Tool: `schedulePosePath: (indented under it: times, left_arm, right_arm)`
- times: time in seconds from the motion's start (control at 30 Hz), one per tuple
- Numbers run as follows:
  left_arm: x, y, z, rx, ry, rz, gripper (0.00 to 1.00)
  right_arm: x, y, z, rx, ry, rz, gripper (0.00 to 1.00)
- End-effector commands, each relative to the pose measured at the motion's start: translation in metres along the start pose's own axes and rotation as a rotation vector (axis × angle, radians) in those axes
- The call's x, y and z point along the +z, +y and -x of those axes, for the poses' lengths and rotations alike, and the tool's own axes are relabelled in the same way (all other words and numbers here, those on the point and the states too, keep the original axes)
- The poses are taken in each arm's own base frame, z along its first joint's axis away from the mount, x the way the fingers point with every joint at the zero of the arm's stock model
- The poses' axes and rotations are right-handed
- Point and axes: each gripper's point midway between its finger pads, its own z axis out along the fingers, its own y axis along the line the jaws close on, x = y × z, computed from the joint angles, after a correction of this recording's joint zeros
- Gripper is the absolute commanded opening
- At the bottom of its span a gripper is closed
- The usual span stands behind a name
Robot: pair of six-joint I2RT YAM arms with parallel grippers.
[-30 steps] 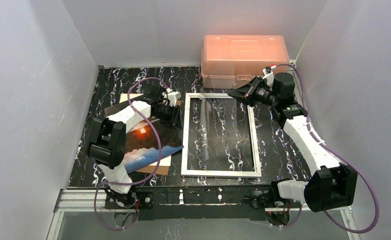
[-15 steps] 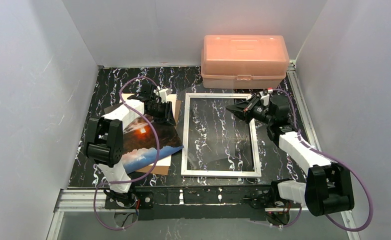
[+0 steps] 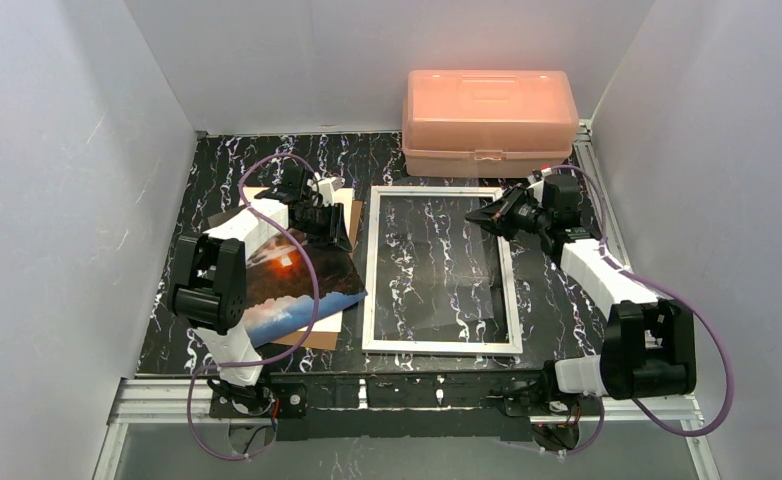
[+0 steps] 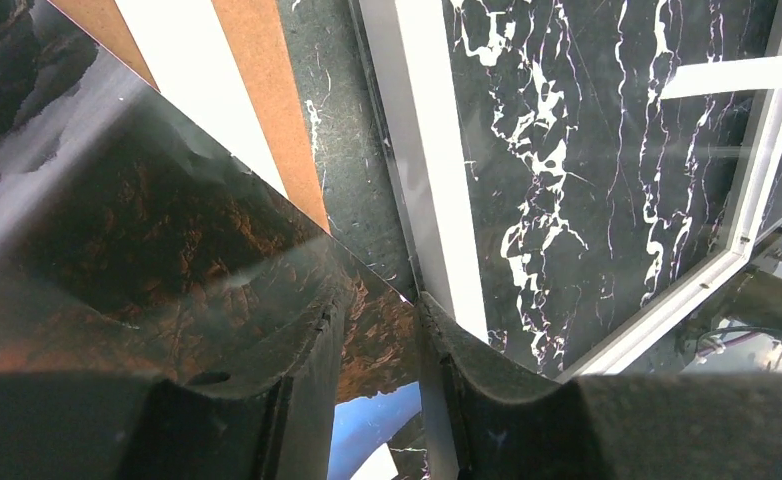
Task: Put the photo into the frame
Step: Adjust the photo frame item on the photo frame.
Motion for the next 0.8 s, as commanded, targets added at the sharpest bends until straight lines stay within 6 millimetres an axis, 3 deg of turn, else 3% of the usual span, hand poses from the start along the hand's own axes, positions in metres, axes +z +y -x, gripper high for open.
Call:
schedulePosePath:
  times: [0.0,0.23,0.77]
  left_arm:
    - [-0.004,-0.007,0.002,0.015,0.01,-0.023,0.31]
    - [-0.003,-0.007,0.002,0.017,0.013,-0.025,0.31]
    - [0.007,-0.011,-0.002,0.019,0.028,-0.037,0.31]
  right_arm:
    - [-0.006,-0.028,0.012,-0.075,0.01,-0.097,0.01]
    - [-0.003,-0.056,-0.001,-0.059,0.072,-0.146,0.01]
    - [-0.002,-0.102,0.004,-0.102,0.01,-0.293,0.01]
